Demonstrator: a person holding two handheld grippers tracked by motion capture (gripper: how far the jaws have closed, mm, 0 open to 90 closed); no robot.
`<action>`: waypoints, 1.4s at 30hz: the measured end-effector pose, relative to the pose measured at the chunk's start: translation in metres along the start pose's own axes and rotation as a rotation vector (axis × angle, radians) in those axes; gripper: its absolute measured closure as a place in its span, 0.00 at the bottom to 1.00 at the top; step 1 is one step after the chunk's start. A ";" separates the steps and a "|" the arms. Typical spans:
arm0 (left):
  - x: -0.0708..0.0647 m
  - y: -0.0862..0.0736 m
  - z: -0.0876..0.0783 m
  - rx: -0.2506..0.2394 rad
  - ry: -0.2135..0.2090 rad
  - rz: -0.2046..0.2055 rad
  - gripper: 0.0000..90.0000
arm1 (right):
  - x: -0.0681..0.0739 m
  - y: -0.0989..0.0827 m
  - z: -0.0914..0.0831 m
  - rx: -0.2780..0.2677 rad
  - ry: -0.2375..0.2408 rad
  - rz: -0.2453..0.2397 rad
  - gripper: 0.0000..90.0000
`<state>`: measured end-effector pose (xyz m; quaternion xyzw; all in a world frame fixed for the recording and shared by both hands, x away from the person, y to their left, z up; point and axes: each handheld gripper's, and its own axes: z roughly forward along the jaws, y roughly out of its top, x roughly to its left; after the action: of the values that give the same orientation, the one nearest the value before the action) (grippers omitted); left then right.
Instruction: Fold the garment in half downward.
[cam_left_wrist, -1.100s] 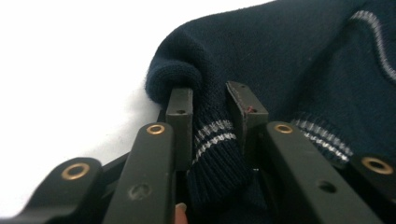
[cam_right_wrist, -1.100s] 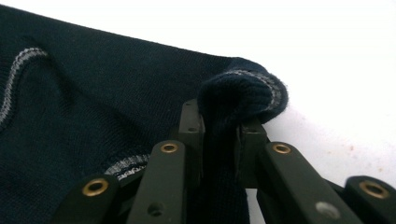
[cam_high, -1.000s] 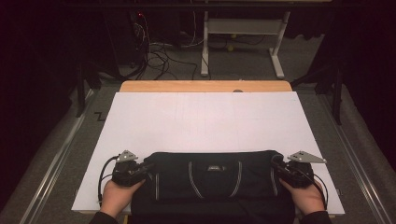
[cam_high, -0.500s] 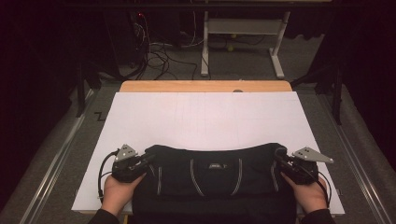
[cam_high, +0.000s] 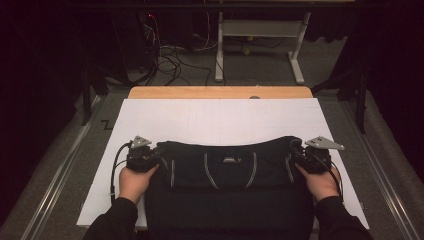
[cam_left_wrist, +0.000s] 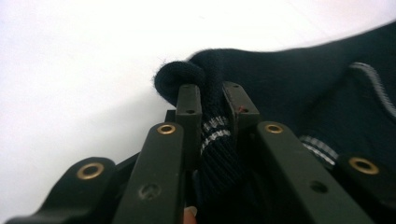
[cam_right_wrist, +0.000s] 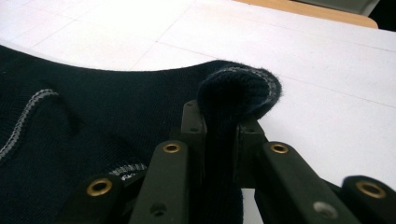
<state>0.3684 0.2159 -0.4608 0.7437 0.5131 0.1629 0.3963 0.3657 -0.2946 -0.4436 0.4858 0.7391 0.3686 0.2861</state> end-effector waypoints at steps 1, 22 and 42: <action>0.002 0.002 0.002 -0.003 -0.005 -0.016 0.83 | -0.001 0.002 0.003 0.004 -0.006 -0.001 0.88; 0.003 0.068 0.009 -0.053 0.114 0.051 0.84 | -0.010 0.060 0.022 -0.036 -0.094 -0.020 0.88; 0.013 0.053 0.036 0.031 0.086 -0.046 0.56 | -0.019 0.047 0.051 0.054 -0.073 0.071 0.56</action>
<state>0.4308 0.2037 -0.4458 0.7301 0.5492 0.1775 0.3657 0.4362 -0.2868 -0.4325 0.5323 0.7201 0.3404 0.2866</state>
